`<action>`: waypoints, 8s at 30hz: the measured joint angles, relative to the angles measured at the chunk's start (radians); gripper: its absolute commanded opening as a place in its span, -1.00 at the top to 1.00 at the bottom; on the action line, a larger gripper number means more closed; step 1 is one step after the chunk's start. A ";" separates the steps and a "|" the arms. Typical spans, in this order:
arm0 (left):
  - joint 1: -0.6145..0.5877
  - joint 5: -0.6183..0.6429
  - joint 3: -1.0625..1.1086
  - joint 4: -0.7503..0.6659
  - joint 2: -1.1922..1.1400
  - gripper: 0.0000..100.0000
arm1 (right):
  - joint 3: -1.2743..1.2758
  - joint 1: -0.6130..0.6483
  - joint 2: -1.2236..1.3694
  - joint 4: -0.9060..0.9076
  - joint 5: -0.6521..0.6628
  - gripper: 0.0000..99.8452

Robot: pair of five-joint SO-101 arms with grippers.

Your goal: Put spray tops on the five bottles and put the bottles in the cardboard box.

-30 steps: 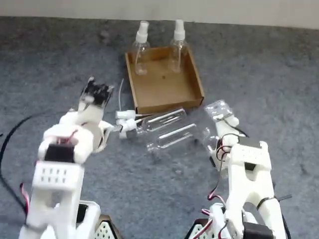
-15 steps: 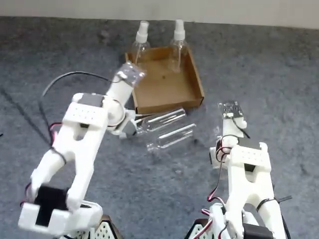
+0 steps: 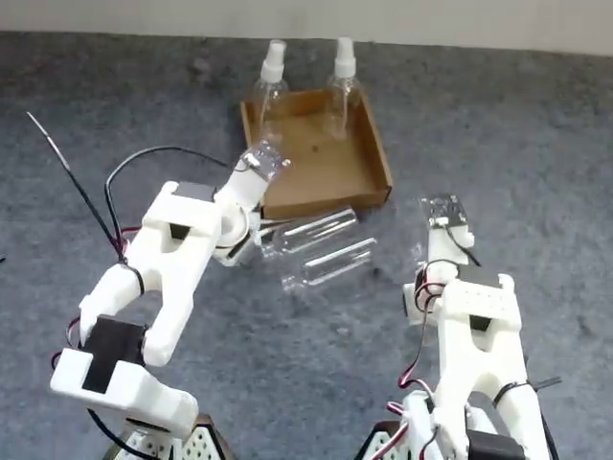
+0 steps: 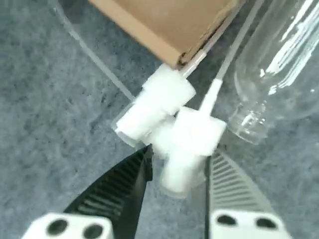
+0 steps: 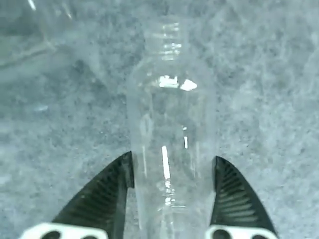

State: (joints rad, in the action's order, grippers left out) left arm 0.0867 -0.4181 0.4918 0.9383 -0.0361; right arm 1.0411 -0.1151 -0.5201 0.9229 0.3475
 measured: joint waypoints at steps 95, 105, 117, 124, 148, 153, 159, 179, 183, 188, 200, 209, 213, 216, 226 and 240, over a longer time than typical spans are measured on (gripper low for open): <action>-0.417 0.758 0.275 0.135 0.161 0.99 | 0.123 -0.002 -0.018 -0.163 -0.009 0.71; -0.362 0.664 0.169 0.129 0.146 0.99 | 0.123 -0.002 -0.018 -0.163 -0.009 0.71; -0.276 0.468 -0.060 0.423 0.144 0.88 | 0.123 -0.002 -0.018 -0.163 -0.009 0.71; -0.328 0.726 -0.018 0.479 0.143 0.55 | 0.123 -0.002 -0.018 -0.163 -0.009 0.71; -0.368 0.557 -0.003 0.304 -0.071 0.86 | 0.123 -0.002 -0.018 -0.163 -0.009 0.71; -0.374 0.358 -0.098 0.311 -0.078 0.86 | 0.123 -0.002 -0.018 -0.163 -0.009 0.71; -0.336 0.020 -0.175 0.311 -0.083 0.84 | 0.123 -0.002 -0.018 -0.163 -0.009 0.71; -0.301 0.095 -0.255 0.396 -0.084 0.68 | 0.123 -0.002 -0.018 -0.163 -0.009 0.71; -0.302 0.264 -0.318 0.324 -0.115 0.68 | 0.123 -0.002 -0.018 -0.163 -0.009 0.71; -0.299 0.299 -0.333 0.284 -0.250 0.69 | 0.123 -0.002 -0.018 -0.163 -0.009 0.71; -0.293 0.348 -0.354 0.265 -0.342 1.00 | 0.127 -0.002 -0.018 -0.167 -0.009 0.71; -0.304 0.344 -0.201 0.265 -0.135 1.00 | 0.130 -0.003 -0.018 -0.169 -0.009 0.70; -0.302 0.327 0.000 0.247 0.026 1.00 | 0.101 0.000 -0.018 -0.107 -0.009 0.70; -0.299 0.321 0.147 0.170 0.127 1.00 | 0.041 0.000 -0.003 -0.028 0.012 0.69; -0.302 0.321 0.342 0.000 0.206 0.97 | -0.143 -0.002 0.002 0.210 0.072 0.53; -0.301 0.287 0.354 -0.012 0.213 0.97 | -0.153 -0.310 0.002 0.192 0.216 0.53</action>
State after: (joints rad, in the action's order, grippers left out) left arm -0.2140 -0.1312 0.8462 0.9260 0.1772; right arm 0.8876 -0.4250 -0.5186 1.1147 0.5639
